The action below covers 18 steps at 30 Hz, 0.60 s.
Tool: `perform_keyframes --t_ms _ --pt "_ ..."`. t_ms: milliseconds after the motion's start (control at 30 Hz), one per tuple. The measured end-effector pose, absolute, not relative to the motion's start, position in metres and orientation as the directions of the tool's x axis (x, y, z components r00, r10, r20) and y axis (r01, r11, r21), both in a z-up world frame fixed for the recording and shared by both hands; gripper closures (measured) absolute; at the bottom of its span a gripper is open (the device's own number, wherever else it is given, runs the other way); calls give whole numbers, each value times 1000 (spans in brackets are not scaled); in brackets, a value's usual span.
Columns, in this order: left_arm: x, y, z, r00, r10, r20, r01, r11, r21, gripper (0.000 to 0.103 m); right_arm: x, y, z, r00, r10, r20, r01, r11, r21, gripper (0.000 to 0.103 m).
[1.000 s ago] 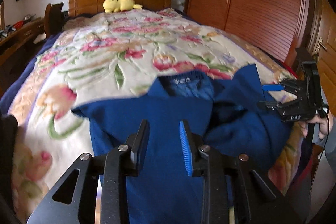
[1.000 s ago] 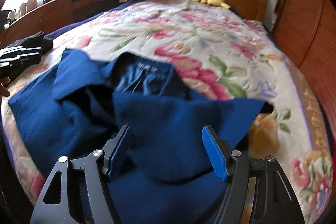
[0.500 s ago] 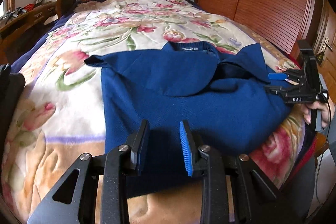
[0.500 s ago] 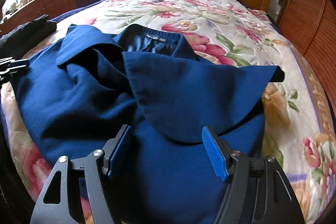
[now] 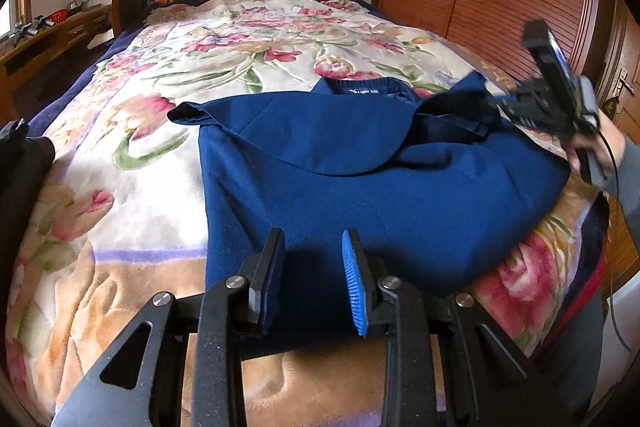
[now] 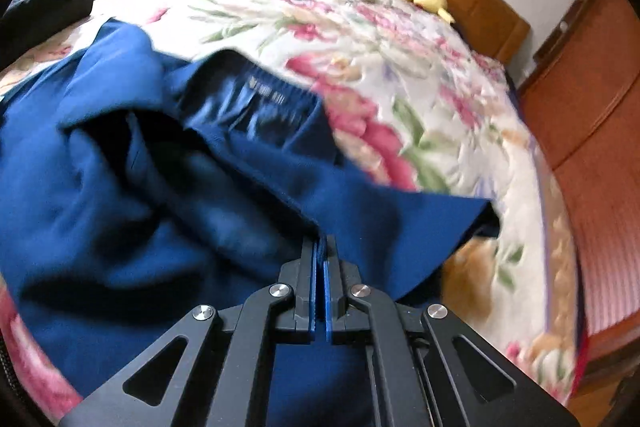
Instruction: Fold large clothes
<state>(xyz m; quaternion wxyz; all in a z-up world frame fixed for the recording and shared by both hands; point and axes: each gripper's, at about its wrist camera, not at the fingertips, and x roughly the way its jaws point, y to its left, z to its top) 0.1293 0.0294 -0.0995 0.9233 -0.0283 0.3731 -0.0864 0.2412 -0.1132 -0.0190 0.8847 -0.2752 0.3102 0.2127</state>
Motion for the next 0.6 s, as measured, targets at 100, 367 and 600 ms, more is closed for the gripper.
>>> perform_keyframes --t_ms 100,367,600 --pt "128 32 -97 721 -167 -673 120 986 -116 73 261 -96 -2 728 230 -646 -550 759 -350 101" --pt "125 42 -91 737 -154 -659 105 988 -114 73 312 -49 23 753 257 -606 -515 803 -299 91" --pt "123 49 -94 735 -146 -663 95 989 -112 73 305 -48 33 773 311 -553 -495 841 -219 38"
